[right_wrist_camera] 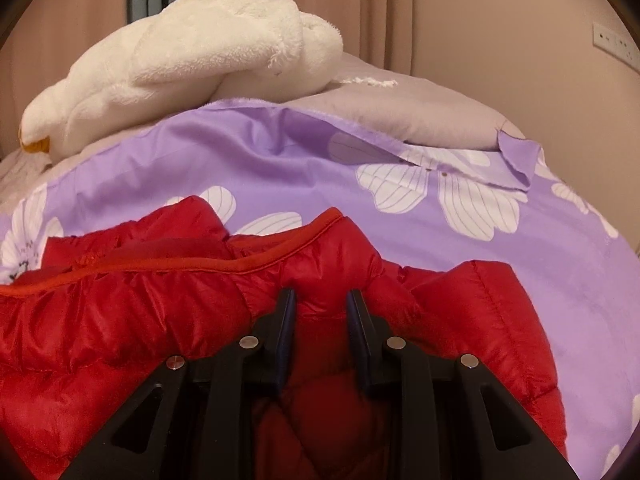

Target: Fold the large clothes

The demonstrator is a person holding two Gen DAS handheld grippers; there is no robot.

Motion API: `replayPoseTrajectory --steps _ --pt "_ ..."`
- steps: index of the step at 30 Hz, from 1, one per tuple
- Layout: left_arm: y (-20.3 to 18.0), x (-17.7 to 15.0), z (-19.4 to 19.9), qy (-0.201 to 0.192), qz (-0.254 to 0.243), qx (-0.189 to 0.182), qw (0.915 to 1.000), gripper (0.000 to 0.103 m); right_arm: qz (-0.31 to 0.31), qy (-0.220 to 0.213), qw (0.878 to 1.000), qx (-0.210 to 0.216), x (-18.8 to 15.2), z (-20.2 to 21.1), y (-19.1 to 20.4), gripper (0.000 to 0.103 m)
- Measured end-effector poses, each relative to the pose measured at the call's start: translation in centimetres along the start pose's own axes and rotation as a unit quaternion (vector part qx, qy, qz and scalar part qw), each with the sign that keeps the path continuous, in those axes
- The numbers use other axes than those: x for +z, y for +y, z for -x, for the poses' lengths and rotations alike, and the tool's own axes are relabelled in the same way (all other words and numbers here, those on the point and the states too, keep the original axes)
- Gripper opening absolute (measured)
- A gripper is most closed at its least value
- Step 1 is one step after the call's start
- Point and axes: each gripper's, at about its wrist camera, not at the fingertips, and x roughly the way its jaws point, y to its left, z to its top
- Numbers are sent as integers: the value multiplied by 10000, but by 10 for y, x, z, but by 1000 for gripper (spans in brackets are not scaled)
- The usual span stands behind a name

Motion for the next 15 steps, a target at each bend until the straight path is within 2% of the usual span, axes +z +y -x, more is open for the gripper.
replayPoseTrajectory --steps 15 --pt "-1 0 -2 26 2 -5 10000 73 -19 20 10000 -34 1 -6 2 30"
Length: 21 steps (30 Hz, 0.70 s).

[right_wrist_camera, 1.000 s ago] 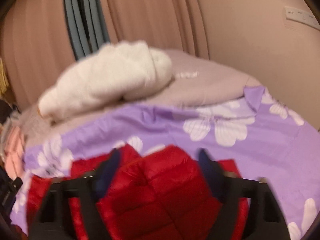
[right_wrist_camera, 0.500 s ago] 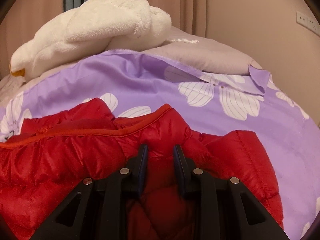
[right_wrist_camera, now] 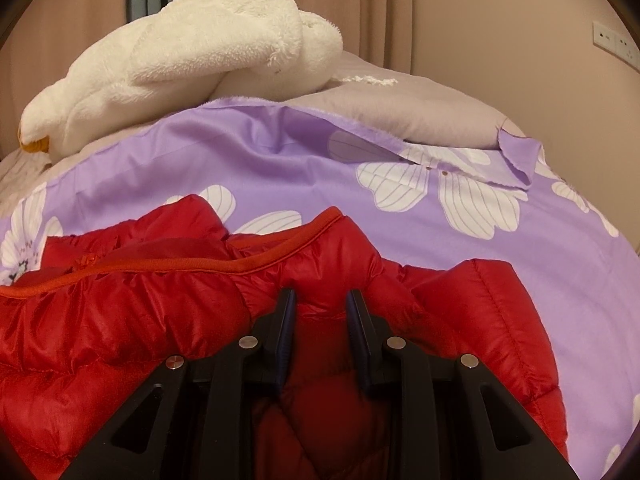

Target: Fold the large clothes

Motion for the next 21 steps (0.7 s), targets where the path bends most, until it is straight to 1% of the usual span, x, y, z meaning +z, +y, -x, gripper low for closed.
replayPoseTrajectory --steps 5,8,10,11,12,13,15,16,17,18,19,20,21 --pt "3 0 3 -17 72 -29 10000 76 -58 -22 10000 47 -1 3 -3 29" --pt "9 1 11 37 120 -25 9999 77 -138 37 9998 144 0 8 -9 29" --pt "14 3 24 109 5 -23 9999 77 -44 75 9997 243 -1 22 -14 30" --pt "20 3 33 112 -48 -6 9999 77 23 36 9997 254 -2 31 -17 33" --pt "25 3 42 90 -49 38 9999 77 95 -102 9996 231 -5 47 -22 43" --pt "35 4 56 73 -4 84 9999 77 154 -229 9995 177 -7 59 -27 49" --pt "51 6 77 87 115 -73 9999 77 242 -374 9990 -35 -11 84 -40 79" --pt "64 7 93 97 214 -280 9993 79 202 -403 9990 -77 -12 95 -48 84" --pt "76 6 104 124 286 -423 9986 83 94 -420 9991 -40 -14 105 -58 88" --pt "91 4 118 191 387 -602 9973 92 -104 -405 9991 110 -18 116 -71 92" --pt "103 1 126 207 512 -681 9961 98 -289 -346 9986 277 -21 124 -83 94" --pt "120 -5 136 172 724 -740 9945 98 -451 -269 9978 400 -25 128 -93 97" --pt "130 -9 141 131 864 -753 9933 98 -684 -151 9963 503 -32 132 -106 97"
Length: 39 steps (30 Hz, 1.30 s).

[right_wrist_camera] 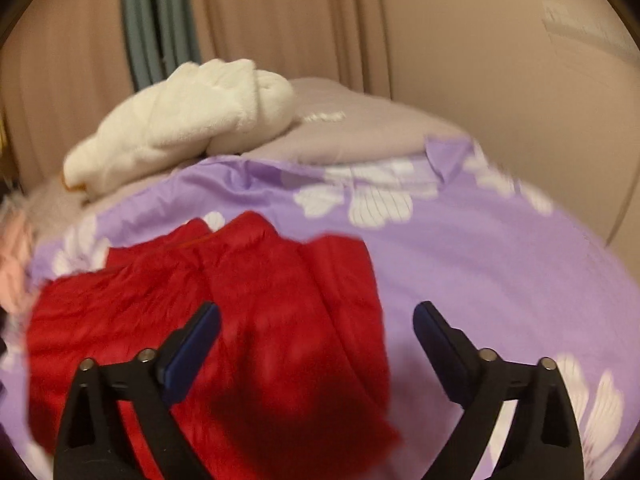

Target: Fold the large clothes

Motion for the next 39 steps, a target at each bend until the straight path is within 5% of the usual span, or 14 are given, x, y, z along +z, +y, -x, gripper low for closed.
replayPoseTrajectory --steps 5,9,11,14,16,17,19,22,25,30,35,39 --pt "36 -37 -6 642 515 -296 9962 98 -991 656 9927 221 -36 -4 -42 97" --pt "26 -69 -47 1628 704 -1163 9772 98 -1502 1250 9775 797 -59 -30 -41 97" --pt "8 -72 -46 1153 431 -919 9881 97 -1432 1177 9791 841 -61 -39 -28 97" --pt "-14 -71 -67 1307 411 -921 9863 84 -1100 907 9863 834 -58 -49 -4 95" --pt "-23 -67 -78 1344 589 -1035 9837 48 -1000 812 9876 896 -57 -56 5 76" --pt "-23 -67 -84 1472 797 -1166 9790 41 -938 776 9877 978 -56 -60 11 57" --pt "-21 -66 -86 1530 1231 -1148 9738 28 -762 748 9896 966 -52 -59 22 42" --pt "-34 -55 -58 958 520 -704 9915 19 -283 576 9936 929 -42 -42 41 29" --pt "-35 -46 -24 459 -35 -347 9983 16 -331 563 9879 1408 -40 -21 36 25" --pt "14 -34 40 280 217 -646 9973 16 -88 439 9828 1793 -61 36 41 23" --pt "54 -60 85 221 -34 -553 9982 18 -24 536 9779 2021 -104 87 35 24" --pt "89 -80 84 359 293 -391 9982 41 87 737 9819 1742 -124 89 28 39"
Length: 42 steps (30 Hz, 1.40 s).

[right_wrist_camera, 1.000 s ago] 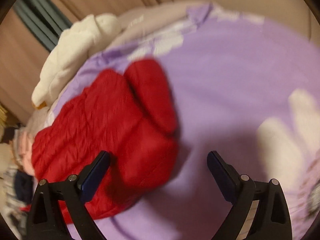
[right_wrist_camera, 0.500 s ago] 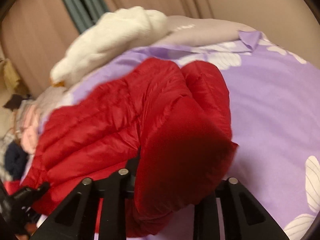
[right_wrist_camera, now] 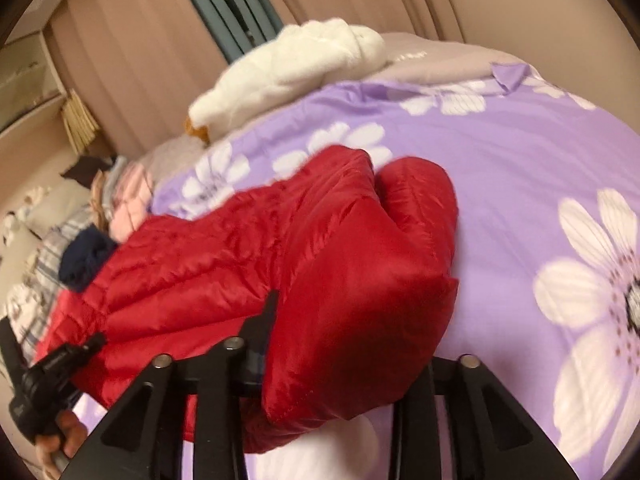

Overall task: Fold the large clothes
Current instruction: 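Press the folded jacket flat with the left gripper and open the right gripper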

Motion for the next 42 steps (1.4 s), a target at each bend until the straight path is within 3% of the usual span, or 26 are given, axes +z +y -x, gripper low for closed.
replayPoseTrajectory --steps 2,3,4,6,8,10,13,17,19,20,22,23,24,26,29,32,35,37,42 --pt "11 -3 -7 340 427 126 9984 50 -259 156 9995 -95 -5 2 -13 44" --pt "16 -5 -7 378 472 94 9981 55 -413 196 9988 -149 -6 5 -19 48" --pt "18 -8 -7 344 358 182 9986 62 -541 195 9981 -238 -8 9 -25 57" --pt "20 -12 -2 288 239 488 9981 71 -620 -73 9967 -510 -9 25 -30 74" --pt "19 -12 3 222 168 589 9979 74 -566 -364 9947 -775 -5 42 -33 81" --pt "17 -11 3 407 9 473 9980 77 -486 -647 9921 -959 3 53 -34 83" --pt "35 -16 2 779 309 218 9962 78 -316 -803 9903 -1087 16 57 -30 83" --pt "39 -17 -16 1178 668 -145 9907 77 -387 -895 9918 -829 32 48 -21 83" --pt "24 -12 -27 1251 462 -331 9905 76 -268 -913 9934 -642 38 38 -9 83" --pt "16 -10 -32 1287 249 -319 9909 76 -169 -909 9940 -593 38 34 -4 82" --pt "4 -8 -40 1225 -160 -234 9921 78 75 -874 9949 -497 40 21 6 63" --pt "3 -8 -42 1133 -227 -223 9931 77 134 -732 9958 -535 39 15 9 45" --pt "3 -8 -43 1048 -225 -181 9941 76 223 -608 9963 -573 38 6 12 37" --pt "5 -7 -44 851 -11 -77 9963 72 310 -413 9965 -654 28 -16 11 35" --pt "2 -12 -39 498 96 97 9987 62 284 -177 9915 -1255 6 -52 -3 34" --pt "-24 -18 -29 96 -628 577 9963 51 500 -241 9870 -1506 2 -60 -2 33" --pt "-45 -27 -21 -340 -1317 960 9860 39 579 -250 9844 -1642 3 -54 2 33" --pt "-46 -33 -14 -506 -1471 1031 9824 35 499 -227 9850 -1638 4 -48 -1 33" --pt "-34 -26 -11 -432 -1212 833 9882 28 475 -187 9832 -1754 14 -17 -1 33"
